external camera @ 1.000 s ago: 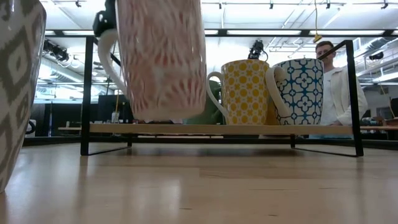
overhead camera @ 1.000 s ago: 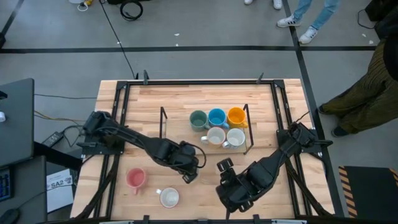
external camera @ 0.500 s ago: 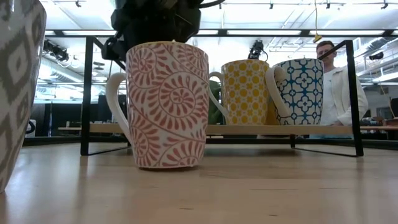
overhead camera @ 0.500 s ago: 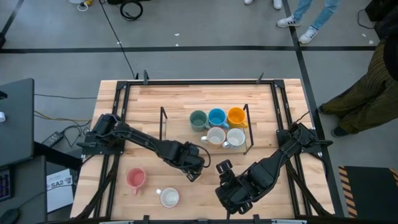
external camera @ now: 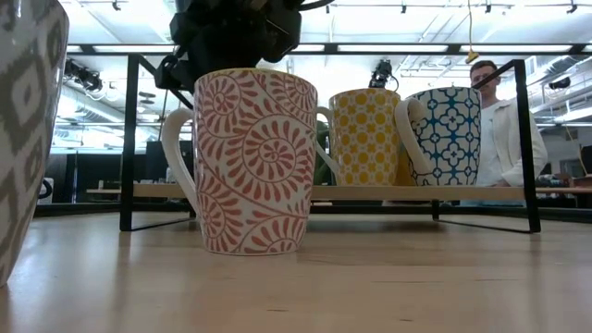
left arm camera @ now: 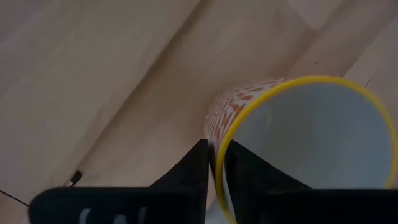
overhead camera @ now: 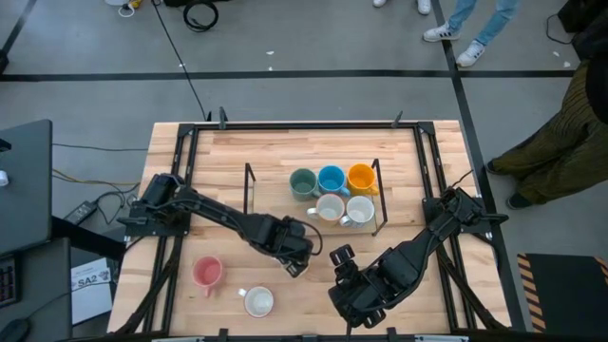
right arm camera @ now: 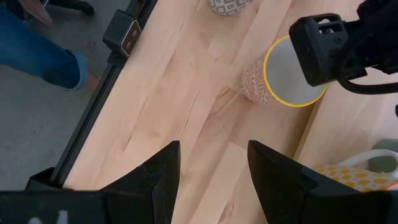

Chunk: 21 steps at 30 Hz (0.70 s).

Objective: Place coffee mugs
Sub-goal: Put the orange white mug on the shelf

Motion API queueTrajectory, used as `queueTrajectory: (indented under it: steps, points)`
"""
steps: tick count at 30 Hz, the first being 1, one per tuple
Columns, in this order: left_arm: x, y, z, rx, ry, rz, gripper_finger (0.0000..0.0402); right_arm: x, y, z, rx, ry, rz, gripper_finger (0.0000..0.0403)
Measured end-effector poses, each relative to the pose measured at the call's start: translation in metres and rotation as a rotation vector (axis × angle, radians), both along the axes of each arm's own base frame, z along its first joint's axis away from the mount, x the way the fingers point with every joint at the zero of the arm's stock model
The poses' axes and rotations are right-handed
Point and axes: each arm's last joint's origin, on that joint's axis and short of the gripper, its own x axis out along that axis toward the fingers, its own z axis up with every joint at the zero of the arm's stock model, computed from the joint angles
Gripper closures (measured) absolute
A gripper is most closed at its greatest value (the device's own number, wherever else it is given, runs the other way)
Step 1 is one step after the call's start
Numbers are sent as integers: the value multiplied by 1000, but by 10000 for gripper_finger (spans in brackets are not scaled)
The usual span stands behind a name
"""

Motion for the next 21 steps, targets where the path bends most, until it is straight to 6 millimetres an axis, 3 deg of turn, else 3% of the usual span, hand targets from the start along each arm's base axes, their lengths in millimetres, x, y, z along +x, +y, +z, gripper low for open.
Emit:
queueTrajectory:
  steps: [13,21]
  points:
    - [1,1,3,-24,-7,-31,289,2,2,1,26,-24,-14,210]
    - [-9,5,30,-30,-80,-62,287,7,5,3,65,-70,-18,210]
